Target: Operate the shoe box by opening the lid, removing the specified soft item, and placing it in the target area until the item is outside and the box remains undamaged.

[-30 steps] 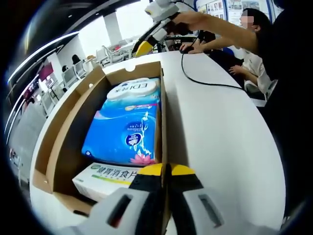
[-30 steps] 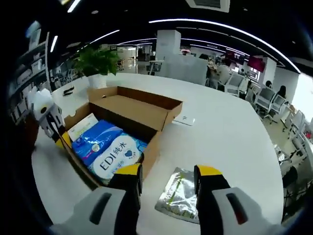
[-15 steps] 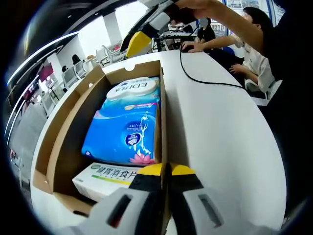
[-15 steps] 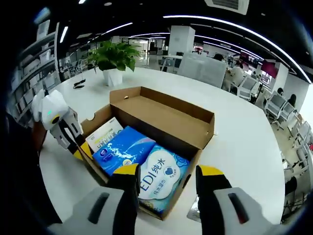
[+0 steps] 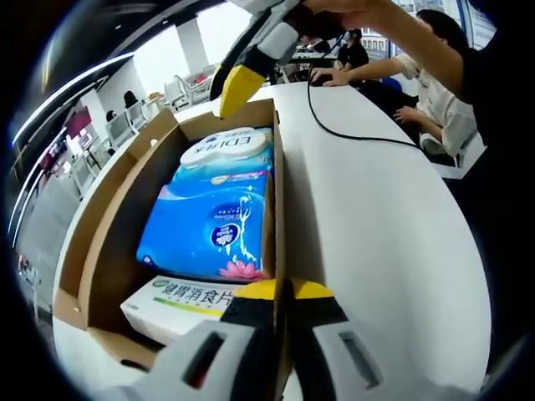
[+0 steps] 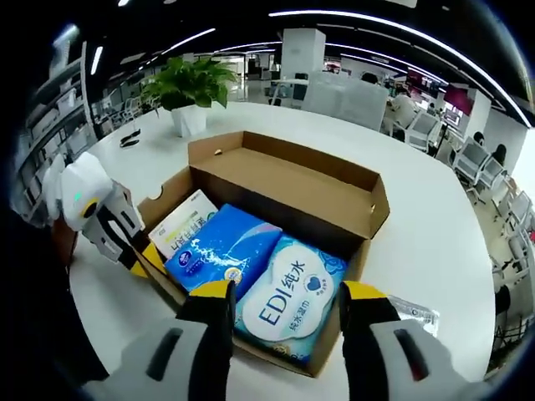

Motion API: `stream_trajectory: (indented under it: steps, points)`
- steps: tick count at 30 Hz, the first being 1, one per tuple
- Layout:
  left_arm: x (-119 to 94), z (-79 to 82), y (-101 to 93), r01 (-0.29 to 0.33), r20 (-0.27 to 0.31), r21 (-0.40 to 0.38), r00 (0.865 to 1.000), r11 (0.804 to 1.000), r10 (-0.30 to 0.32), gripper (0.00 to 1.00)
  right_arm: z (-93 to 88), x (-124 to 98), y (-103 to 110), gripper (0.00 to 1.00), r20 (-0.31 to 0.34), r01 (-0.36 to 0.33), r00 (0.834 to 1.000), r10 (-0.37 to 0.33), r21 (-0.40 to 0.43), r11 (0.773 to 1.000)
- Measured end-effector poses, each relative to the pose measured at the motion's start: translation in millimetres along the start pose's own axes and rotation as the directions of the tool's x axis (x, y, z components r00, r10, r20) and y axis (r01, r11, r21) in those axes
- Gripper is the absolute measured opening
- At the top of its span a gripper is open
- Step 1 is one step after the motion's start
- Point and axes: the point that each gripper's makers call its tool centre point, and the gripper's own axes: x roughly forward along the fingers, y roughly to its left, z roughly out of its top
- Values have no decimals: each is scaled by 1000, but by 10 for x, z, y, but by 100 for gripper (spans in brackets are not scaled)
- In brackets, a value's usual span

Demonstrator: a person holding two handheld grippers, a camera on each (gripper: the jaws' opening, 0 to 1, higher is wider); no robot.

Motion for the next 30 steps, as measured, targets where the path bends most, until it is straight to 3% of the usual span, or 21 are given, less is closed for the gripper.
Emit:
stream_trajectory:
  steps: [14,18,30]
  points:
    - [55,-47,123,4,-16,-1,1000,1000,-4,2,-90,191,77,52,-70,2,998,-2,4,1000]
    - [34,-55,100,-14,-36,31,999,999,15,4,-102,226,55,53,-81,11,997,-10,9,1000]
    - [14,-41,-15,0,-23,5,1000,1000,0,3,-262,333,83,53,-143,14,990,-9,35,999]
